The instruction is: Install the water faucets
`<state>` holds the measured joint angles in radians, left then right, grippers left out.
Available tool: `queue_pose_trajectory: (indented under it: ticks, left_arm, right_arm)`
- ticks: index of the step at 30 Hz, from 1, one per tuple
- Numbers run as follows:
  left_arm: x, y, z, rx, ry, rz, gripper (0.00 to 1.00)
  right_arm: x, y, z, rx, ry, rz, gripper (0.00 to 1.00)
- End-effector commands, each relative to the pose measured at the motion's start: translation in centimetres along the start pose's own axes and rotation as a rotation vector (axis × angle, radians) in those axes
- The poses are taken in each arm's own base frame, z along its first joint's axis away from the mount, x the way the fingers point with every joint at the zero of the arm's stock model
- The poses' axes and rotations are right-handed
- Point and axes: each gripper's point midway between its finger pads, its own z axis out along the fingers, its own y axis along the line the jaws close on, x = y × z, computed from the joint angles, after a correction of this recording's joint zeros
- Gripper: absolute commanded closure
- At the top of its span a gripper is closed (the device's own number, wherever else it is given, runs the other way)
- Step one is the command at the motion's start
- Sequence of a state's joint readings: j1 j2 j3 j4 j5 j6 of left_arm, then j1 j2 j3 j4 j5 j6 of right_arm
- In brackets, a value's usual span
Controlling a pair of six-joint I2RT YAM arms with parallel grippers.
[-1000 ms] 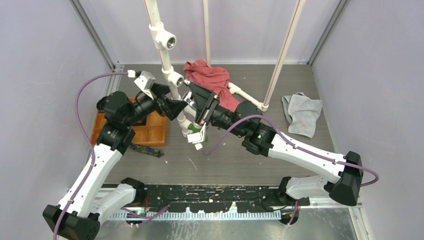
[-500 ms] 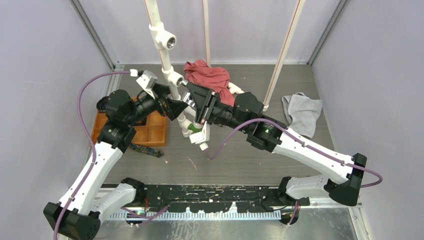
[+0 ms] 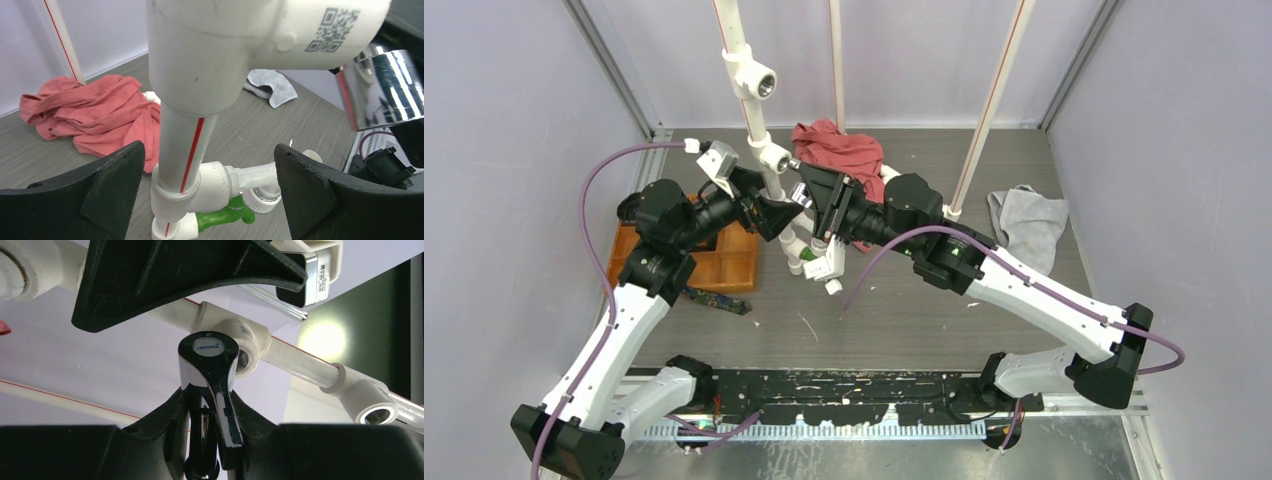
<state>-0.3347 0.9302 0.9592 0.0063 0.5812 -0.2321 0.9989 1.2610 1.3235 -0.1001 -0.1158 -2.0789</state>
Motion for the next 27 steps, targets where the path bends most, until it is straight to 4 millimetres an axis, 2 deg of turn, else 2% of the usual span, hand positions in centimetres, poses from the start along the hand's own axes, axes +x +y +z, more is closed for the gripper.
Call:
queue_pose_trajectory:
  ticks: [1, 5, 8, 27]
  left_arm:
    - [-2.4, -1.0, -0.1, 0.033, -0.059, 0.038, 0.01]
    - [-2.4, -1.1, -0.1, 0.037, -0.057, 0.039, 0.01]
    - [-2.2, -1.1, -0.1, 0.036, -0.052, 0.039, 0.01]
    - [-1.8, -0.7, 0.2, 0.030, -0.042, 0.031, 0.01]
  right_arm:
    - [1.8, -5.0, -1.2, 0.102, 0.064, -0.288, 1.00]
    - [1.8, -5.0, -0.9, 0.111, 0.062, -0.292, 1.00]
    - [1.8, -5.5, -1.1, 0.135, 0.062, -0.292, 1.00]
    - [1.8, -5.7, -2.4, 0.140, 0.089, -0.296, 1.00]
